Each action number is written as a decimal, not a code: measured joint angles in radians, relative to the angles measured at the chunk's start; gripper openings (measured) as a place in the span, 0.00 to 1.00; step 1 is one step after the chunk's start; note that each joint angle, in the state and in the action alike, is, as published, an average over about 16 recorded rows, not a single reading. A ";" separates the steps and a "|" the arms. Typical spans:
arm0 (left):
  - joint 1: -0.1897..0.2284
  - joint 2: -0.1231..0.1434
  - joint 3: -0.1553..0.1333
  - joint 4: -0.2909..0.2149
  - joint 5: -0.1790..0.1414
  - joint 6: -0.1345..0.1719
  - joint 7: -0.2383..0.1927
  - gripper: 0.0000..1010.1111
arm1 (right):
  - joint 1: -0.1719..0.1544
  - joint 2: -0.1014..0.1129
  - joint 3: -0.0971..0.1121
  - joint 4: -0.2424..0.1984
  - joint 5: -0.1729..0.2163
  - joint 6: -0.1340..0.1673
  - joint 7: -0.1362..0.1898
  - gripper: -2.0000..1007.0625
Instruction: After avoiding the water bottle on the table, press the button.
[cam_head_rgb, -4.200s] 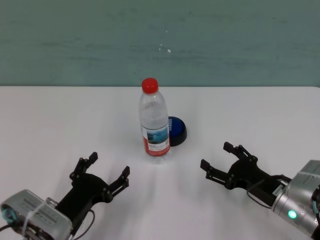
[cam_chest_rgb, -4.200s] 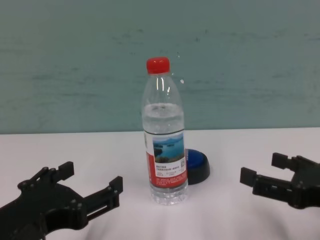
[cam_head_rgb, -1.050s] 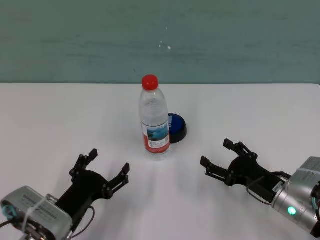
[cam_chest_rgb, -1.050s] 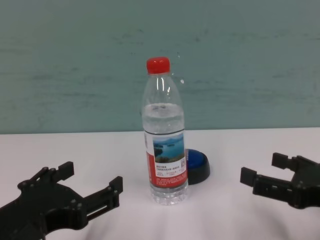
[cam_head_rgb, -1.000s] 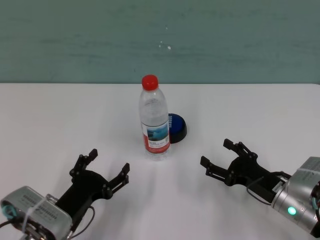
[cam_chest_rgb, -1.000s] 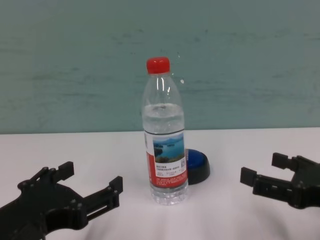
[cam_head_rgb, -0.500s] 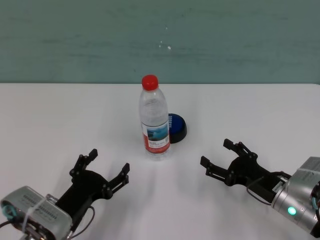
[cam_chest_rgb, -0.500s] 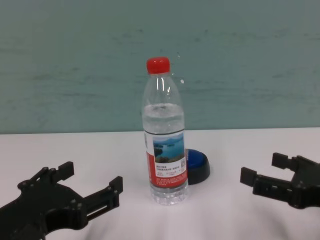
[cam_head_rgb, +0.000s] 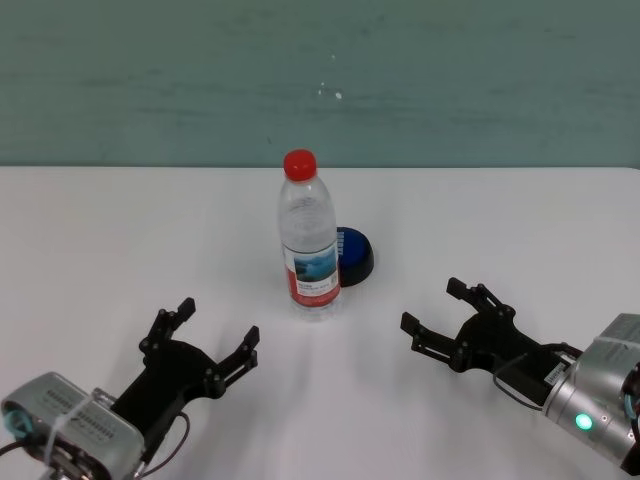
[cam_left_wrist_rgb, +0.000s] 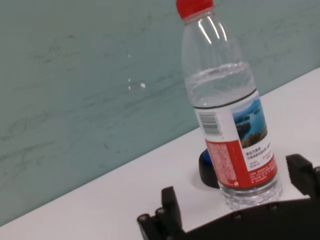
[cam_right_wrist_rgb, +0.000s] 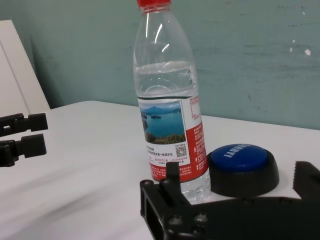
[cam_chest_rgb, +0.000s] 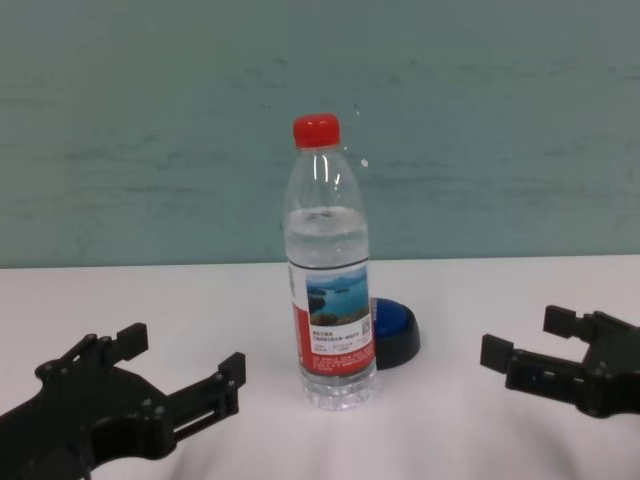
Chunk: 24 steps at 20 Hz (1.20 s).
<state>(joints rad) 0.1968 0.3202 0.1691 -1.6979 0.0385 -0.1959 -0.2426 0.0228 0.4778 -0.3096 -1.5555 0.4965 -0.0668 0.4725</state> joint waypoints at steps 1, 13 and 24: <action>0.000 0.000 0.000 0.000 0.000 0.000 0.000 0.99 | 0.000 0.000 0.000 0.000 0.000 0.000 0.000 1.00; 0.000 0.000 0.000 0.000 0.000 0.000 0.000 0.99 | 0.000 0.000 0.000 0.000 0.000 0.000 0.000 1.00; 0.000 0.000 0.000 0.000 0.000 0.000 0.000 0.99 | 0.000 0.000 0.000 0.000 0.000 0.000 0.000 1.00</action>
<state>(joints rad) 0.1968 0.3202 0.1691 -1.6979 0.0385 -0.1959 -0.2426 0.0227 0.4778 -0.3097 -1.5555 0.4965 -0.0668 0.4725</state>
